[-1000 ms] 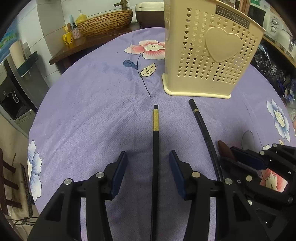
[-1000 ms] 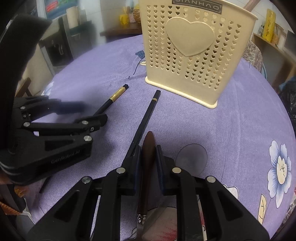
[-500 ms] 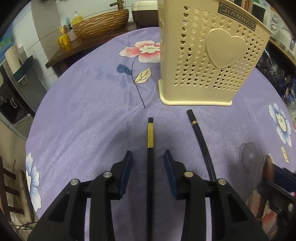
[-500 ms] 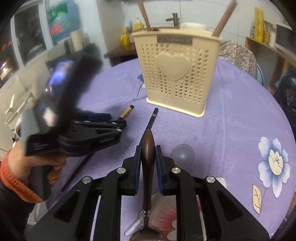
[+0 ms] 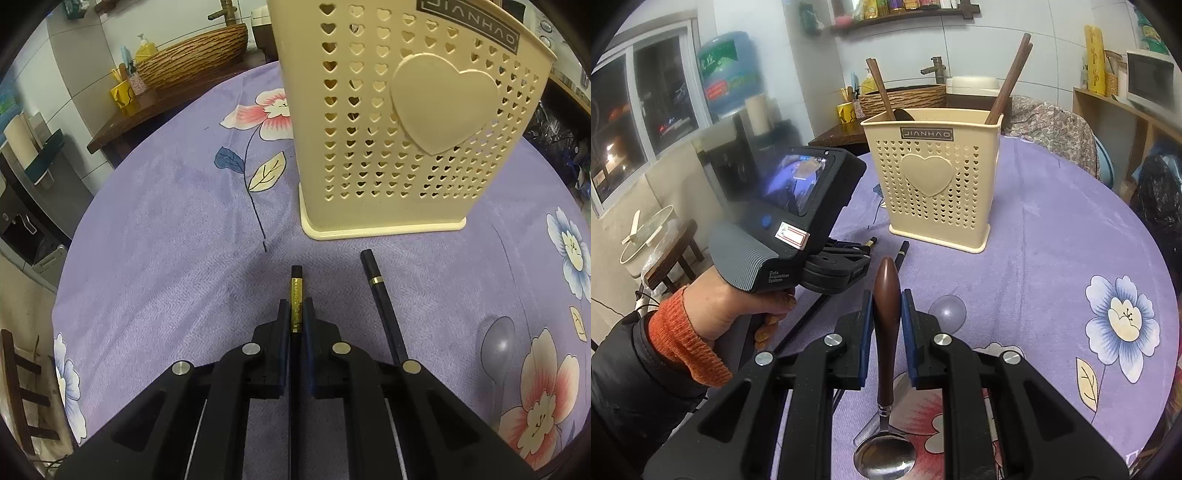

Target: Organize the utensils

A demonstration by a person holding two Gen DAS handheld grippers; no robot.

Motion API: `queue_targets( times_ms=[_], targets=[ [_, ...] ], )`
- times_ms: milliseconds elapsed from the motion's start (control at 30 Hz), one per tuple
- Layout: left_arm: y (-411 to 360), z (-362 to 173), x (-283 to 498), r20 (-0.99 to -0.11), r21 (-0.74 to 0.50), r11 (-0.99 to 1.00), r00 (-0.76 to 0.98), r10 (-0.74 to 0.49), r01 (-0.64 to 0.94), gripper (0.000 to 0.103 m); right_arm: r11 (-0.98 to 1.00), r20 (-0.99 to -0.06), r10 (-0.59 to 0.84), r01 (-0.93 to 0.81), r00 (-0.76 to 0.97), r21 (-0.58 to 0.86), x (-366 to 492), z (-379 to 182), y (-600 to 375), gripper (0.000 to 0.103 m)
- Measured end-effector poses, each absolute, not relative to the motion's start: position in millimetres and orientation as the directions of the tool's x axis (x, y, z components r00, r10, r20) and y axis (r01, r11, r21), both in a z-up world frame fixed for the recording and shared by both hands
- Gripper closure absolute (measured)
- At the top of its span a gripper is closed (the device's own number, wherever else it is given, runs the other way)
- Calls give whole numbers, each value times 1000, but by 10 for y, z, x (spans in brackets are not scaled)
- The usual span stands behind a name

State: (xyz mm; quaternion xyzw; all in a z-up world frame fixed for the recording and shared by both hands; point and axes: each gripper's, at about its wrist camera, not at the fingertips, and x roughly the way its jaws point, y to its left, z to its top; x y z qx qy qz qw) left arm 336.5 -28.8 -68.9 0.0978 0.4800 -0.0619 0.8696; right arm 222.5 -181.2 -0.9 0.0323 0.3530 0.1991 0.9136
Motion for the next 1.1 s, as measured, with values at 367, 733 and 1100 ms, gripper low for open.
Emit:
queue_targets(
  times_ms=[367, 733, 1100],
  targets=[
    [-206, -643, 3348, -836, 81, 981, 548, -30, 178, 94, 919, -624, 388, -336, 678, 206, 2176, 1, -1862, 87],
    [16, 106, 2793, -678, -13, 986, 723, -129, 164, 94, 917, -595, 397, -329, 699, 226, 2101, 2, -2013, 87],
    [226, 432, 2322, -567, -105, 981, 801, -193, 161, 94, 923, -582, 384, -305, 717, 234, 2023, 7, -2112, 87]
  ],
)
